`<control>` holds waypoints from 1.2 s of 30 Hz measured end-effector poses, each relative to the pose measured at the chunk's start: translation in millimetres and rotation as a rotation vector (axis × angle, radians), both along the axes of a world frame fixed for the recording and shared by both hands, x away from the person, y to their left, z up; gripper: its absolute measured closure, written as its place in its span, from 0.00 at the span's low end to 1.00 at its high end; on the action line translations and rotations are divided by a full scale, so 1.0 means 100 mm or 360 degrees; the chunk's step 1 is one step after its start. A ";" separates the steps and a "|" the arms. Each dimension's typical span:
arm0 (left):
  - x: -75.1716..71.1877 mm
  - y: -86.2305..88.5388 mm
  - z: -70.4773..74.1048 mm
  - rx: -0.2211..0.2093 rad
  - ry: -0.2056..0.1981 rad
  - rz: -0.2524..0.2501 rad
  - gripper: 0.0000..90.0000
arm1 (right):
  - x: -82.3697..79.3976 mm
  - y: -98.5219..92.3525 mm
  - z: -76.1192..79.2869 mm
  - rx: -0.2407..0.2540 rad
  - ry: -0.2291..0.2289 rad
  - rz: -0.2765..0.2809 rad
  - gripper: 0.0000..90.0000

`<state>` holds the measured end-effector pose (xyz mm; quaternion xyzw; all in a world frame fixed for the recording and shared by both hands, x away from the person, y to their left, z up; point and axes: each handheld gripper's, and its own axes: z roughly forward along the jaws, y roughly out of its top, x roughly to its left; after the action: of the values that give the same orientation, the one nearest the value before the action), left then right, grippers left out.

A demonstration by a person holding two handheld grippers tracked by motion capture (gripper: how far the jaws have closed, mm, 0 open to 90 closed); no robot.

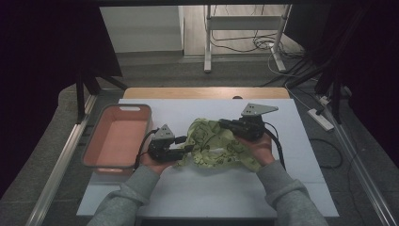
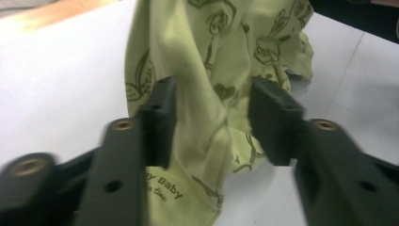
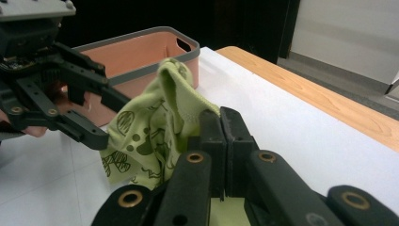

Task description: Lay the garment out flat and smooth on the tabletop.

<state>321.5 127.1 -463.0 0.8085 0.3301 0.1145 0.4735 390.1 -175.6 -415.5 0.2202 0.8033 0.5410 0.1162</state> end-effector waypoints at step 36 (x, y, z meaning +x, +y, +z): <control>0.27 -0.05 0.31 -0.0150 -0.0077 -0.0003 0.35 | 0.00 0.01 -0.03 0.0008 0.0028 0.0030 0.99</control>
<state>348.1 122.1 -432.2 0.7825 0.3229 0.1180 0.5191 389.7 -174.9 -418.0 0.2176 0.8050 0.5421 0.1036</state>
